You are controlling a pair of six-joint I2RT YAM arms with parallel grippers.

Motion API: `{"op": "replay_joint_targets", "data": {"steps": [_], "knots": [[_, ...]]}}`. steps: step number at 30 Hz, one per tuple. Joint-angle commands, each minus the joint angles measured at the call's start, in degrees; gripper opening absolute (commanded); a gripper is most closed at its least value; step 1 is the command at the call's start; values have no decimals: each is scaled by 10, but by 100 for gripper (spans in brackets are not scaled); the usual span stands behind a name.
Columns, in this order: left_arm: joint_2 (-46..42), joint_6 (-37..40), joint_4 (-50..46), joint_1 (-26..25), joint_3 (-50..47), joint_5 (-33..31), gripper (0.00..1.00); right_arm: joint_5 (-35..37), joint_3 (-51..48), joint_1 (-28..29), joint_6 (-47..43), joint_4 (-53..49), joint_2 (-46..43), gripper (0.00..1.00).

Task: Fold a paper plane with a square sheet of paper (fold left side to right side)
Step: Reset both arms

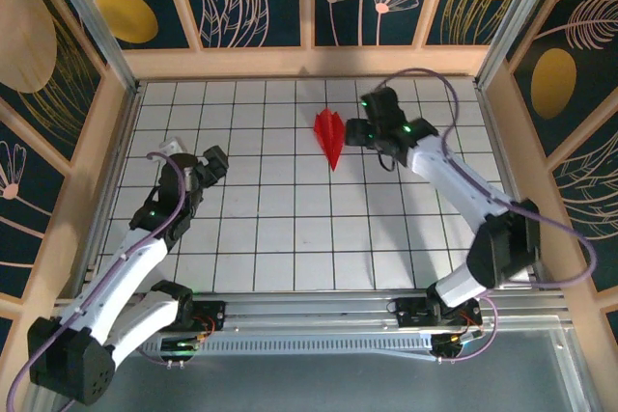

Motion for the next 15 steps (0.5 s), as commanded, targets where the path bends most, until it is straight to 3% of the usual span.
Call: {"op": "replay_joint_targets", "data": {"steps": [1, 6, 11, 15], "knots": [[-31, 46, 44, 3, -9, -91, 99, 35, -90, -42, -35, 89, -64, 85], [-64, 113, 98, 3, -41, -146, 99, 30, -249, -121, -71, 218, -167, 98], [-81, 222, 233, 4, -118, -207, 99, -50, -394, -239, -76, 382, -223, 99], [-64, 293, 301, 5, -152, -249, 99, -62, -489, -284, -102, 538, -234, 99]]}}
